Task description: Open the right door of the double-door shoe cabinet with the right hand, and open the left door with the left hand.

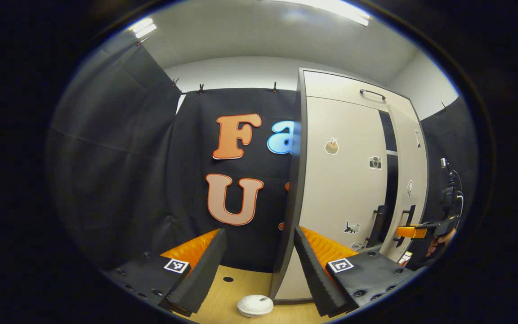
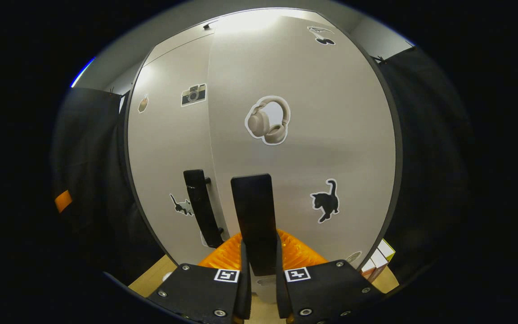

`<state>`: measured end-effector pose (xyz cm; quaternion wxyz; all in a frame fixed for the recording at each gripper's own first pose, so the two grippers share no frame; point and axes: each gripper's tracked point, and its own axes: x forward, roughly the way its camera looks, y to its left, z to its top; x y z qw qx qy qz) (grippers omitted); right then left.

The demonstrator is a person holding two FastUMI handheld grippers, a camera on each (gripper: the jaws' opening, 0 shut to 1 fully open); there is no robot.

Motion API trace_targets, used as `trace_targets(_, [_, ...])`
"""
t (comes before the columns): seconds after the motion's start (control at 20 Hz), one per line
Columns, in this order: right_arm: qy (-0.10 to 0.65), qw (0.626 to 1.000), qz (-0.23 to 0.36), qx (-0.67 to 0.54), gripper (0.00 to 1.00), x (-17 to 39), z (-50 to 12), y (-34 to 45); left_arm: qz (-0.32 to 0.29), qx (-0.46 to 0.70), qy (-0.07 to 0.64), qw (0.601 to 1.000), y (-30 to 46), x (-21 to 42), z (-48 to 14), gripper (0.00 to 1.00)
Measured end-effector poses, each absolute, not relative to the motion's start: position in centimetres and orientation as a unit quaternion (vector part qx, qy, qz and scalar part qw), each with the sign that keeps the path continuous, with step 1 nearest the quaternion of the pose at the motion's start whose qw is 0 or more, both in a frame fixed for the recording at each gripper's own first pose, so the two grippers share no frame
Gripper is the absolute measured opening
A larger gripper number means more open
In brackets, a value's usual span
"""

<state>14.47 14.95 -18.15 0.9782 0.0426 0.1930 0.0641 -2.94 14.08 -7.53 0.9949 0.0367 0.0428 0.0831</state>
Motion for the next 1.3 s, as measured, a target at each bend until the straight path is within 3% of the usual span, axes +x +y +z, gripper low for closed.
trace_targets(0.4, [0.195,0.976,0.080,0.052,0.22,12.1,-17.1,13.8,0.031,0.018,0.055,0.998,6.9,-2.3,-9.1,0.95])
trace_targets(1.3, [0.178,0.978,0.085,0.067,0.20,8.7,-15.1,9.6,-0.016,-0.009,0.077,0.997,-3.4,1.4,-11.5,0.96])
